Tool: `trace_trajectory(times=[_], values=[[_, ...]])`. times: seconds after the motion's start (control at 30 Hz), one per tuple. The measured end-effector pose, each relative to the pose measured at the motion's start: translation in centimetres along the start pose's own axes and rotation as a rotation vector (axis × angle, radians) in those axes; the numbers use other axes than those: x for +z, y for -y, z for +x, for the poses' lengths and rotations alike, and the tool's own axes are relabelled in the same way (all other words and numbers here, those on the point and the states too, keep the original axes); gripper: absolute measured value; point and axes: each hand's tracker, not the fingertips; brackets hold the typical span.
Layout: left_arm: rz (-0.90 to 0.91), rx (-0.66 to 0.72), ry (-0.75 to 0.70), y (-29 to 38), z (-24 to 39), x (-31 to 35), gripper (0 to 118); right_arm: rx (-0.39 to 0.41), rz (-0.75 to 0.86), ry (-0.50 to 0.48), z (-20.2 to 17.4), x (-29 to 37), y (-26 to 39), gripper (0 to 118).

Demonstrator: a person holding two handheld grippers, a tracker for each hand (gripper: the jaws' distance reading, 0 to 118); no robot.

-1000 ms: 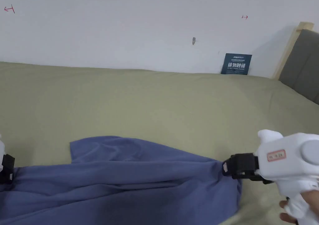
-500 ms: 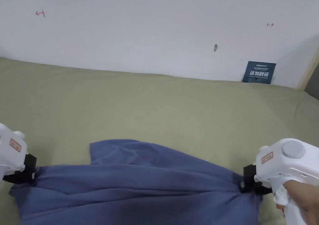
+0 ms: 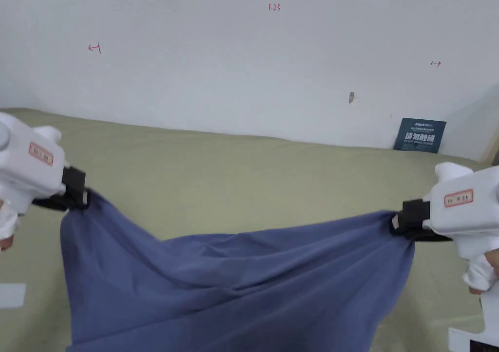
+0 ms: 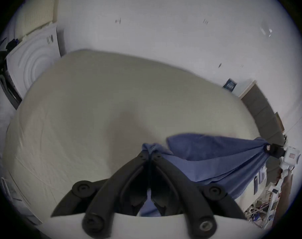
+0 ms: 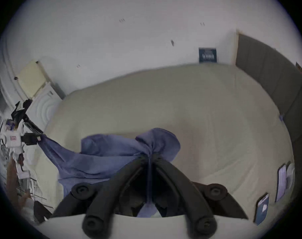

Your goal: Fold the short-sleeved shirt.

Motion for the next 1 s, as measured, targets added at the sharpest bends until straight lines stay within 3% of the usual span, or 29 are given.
trace_trajectory(times=[0.07, 0.2, 0.43, 0.53, 0.83, 1.0], values=[[0.059, -0.033, 0.008, -1.9, 0.9, 2.2, 0, 0.021, 0.071, 0.001, -1.2, 1.8, -1.3, 4], [0.136, -0.090, -0.001, -5.3, 3.0, 5.9, 0, -0.012, 0.116, -0.031, -0.1, 2.2, -5.5, 4], [0.276, -0.136, -0.043, -11.1, 4.3, 10.1, 0, 0.030, 0.245, 0.027, 1.0, 4.2, -11.2, 4], [0.339, -0.124, -0.052, -12.1, 4.7, 11.4, 0, 0.009, 0.302, 0.052, 2.2, 4.4, -13.6, 4], [0.450, -0.019, 0.001, -13.5, 3.2, 8.7, 0, -0.069, 0.422, 0.037, 4.6, 4.5, -17.7, 4], [0.422, 0.015, 0.016, -12.8, 2.7, 6.3, 0, -0.041, 0.420, 0.053, 4.9, 3.4, -17.8, 4]])
